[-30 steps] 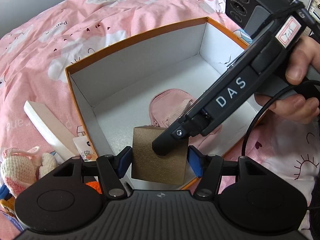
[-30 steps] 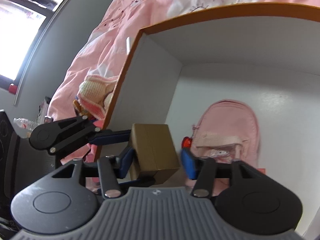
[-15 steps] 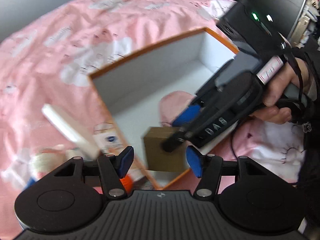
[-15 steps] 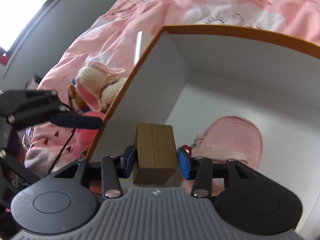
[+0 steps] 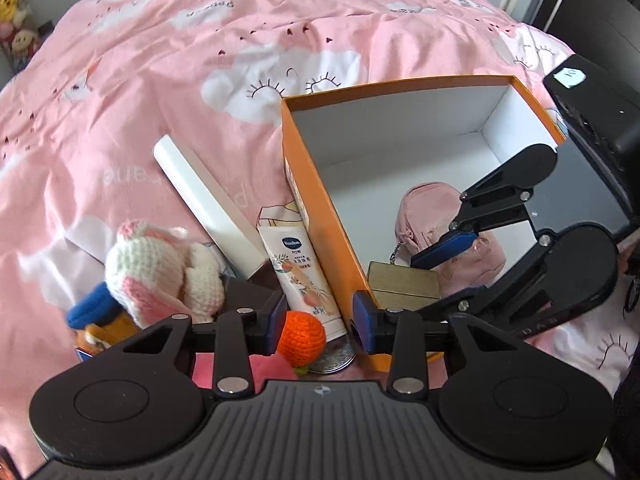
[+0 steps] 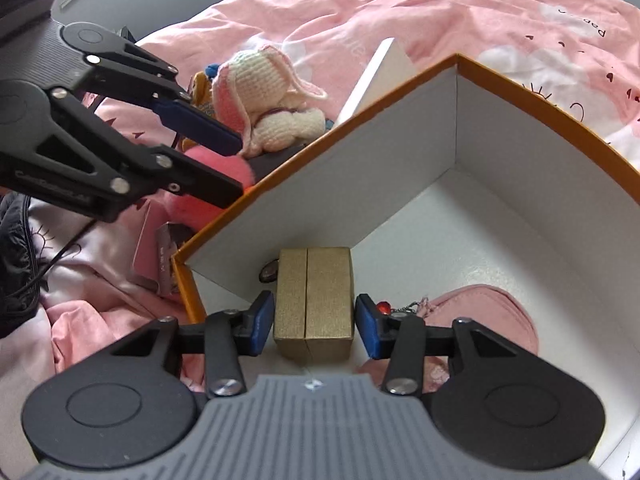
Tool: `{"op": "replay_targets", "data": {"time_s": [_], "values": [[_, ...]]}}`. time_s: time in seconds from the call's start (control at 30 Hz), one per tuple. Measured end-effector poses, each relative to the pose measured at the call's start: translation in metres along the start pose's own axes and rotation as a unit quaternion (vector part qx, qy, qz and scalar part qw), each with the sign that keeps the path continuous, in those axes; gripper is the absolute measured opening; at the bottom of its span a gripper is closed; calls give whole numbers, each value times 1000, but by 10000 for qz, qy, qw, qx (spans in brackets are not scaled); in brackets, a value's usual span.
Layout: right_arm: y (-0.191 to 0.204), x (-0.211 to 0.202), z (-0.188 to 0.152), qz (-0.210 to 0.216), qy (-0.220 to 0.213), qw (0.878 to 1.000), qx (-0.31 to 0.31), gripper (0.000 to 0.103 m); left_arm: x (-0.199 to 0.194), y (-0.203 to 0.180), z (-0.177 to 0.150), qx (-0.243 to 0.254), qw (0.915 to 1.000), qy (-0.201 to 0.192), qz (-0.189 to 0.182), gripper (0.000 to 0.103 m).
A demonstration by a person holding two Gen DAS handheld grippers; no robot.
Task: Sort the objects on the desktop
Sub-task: 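Pass the brown cube from the left tool into the right tool's fingers, then lower the brown cube into the orange box and open the right tool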
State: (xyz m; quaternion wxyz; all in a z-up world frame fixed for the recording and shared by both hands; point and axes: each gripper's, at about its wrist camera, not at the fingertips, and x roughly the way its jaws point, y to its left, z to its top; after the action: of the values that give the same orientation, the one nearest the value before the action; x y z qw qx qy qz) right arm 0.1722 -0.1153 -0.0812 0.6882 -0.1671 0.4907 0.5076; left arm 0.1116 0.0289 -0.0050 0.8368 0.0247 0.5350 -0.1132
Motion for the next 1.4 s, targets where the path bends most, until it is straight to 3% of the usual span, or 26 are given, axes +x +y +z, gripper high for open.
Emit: {"op": "replay_targets", "data": {"time_s": [0.13,0.2,0.27,0.33,0.4,0.47,0.63,0.97,1.13,1.2,1.3,1.4], "values": [[-4,-1,0,228,64,9997,65,48,2,5,-5,-156,9998,-24,-91,42],[-7,-3,2,429,35,9990,113,56,2,8,-7,-238,9996,-31,-147,42],[-9,-4,4,443,-7,9988,183,56,3,12,-7,-334,9993,-53,-168,42],[-15,-2,10,347,-9,9983,478,50,3,15,-7,-427,9989,-103,-166,42],[-24,2,15,286,-9,9957,880,24,2,16,-7,-517,9984,-135,-159,41],[-32,4,16,312,-87,9925,1181,20,2,17,-7,-547,9983,-149,-121,39],[-36,15,13,-113,133,9904,1371,17,12,20,-7,-667,9978,5,0,39],[-28,31,11,446,111,9917,1205,15,23,16,-9,-730,9972,127,-74,39],[-29,11,10,121,-195,9913,1294,22,23,15,-9,-761,9970,114,-76,39],[-32,-9,2,-151,-476,9879,1468,40,23,16,-8,-788,9968,98,-88,39],[-37,-34,-12,-768,-698,9796,1720,50,23,17,-8,-855,9962,91,-116,39],[-48,-42,-26,-1280,-621,9674,2095,59,24,17,-8,-904,9957,98,-164,39]]}}
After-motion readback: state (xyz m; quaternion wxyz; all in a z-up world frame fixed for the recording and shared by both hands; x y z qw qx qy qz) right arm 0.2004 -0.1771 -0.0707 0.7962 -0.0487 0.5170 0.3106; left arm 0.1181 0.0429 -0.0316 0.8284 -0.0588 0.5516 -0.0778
